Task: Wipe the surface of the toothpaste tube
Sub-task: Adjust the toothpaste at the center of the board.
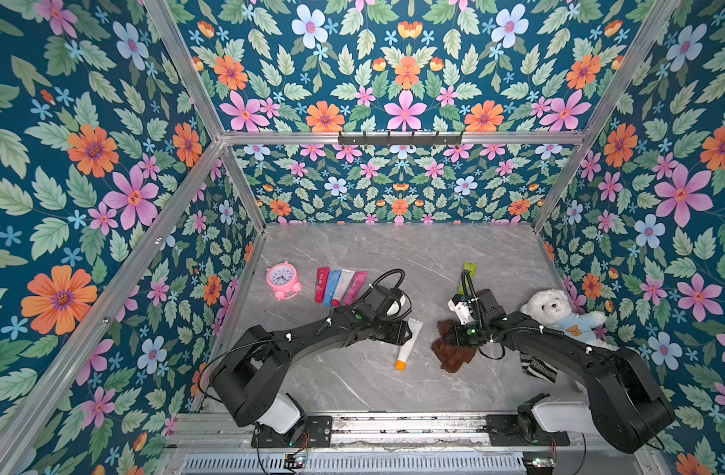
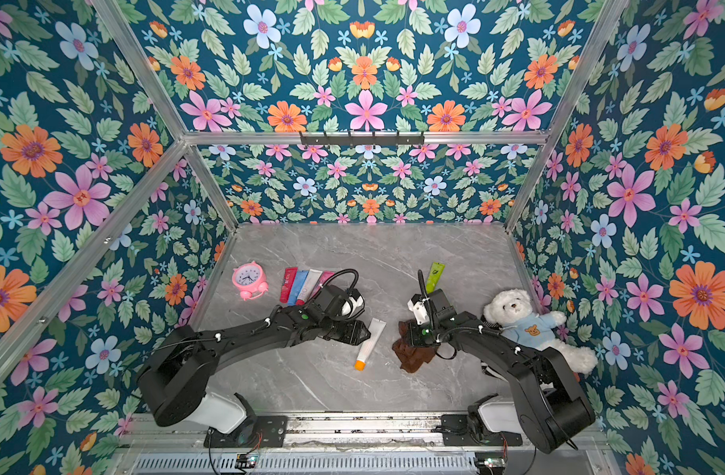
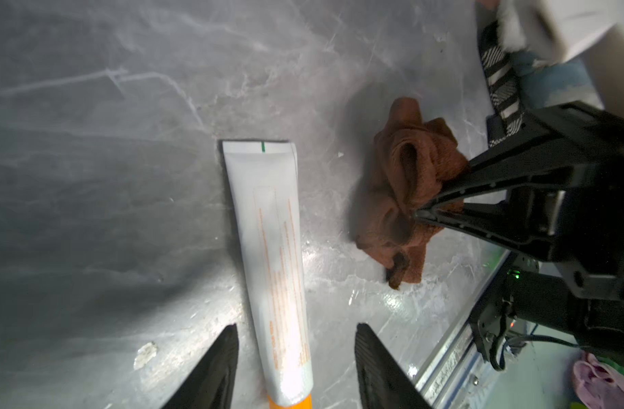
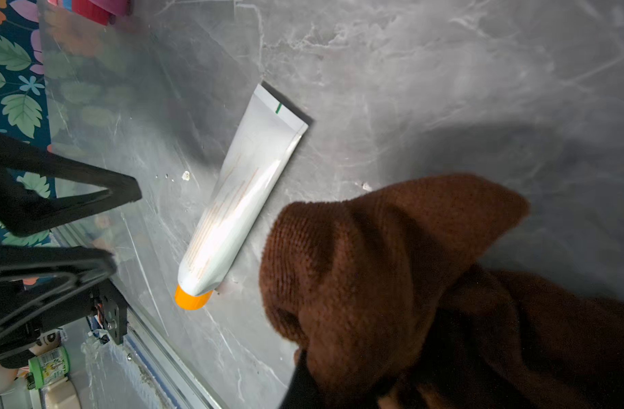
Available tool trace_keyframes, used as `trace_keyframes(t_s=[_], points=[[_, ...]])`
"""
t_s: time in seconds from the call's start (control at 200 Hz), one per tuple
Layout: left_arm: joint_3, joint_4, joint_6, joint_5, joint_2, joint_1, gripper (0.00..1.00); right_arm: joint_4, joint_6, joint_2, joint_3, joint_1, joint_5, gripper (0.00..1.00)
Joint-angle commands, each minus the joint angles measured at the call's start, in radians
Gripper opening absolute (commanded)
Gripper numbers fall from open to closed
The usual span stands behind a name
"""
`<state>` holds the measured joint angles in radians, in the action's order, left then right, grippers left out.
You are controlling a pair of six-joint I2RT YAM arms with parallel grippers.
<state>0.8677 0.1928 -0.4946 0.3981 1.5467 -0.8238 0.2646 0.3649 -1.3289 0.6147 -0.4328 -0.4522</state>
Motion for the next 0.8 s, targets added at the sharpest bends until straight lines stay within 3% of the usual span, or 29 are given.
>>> trace_keyframes(t_s=[0.0,0.575,0.68,0.795], points=[[0.010,0.044,0.010,0.090,0.030,0.005,0.53,-0.048,0.012,-0.003,-0.013,-0.001,-0.035,0.00],[-0.003,-0.009,0.030,0.116,0.173,0.021,0.47,-0.082,0.004,-0.047,-0.010,-0.001,-0.071,0.00],[0.004,-0.014,0.032,0.105,0.192,0.021,0.39,-0.084,0.003,-0.051,-0.011,-0.001,-0.073,0.00],[0.016,0.005,0.040,0.078,0.208,0.022,0.21,-0.083,0.003,-0.052,-0.009,-0.001,-0.074,0.00]])
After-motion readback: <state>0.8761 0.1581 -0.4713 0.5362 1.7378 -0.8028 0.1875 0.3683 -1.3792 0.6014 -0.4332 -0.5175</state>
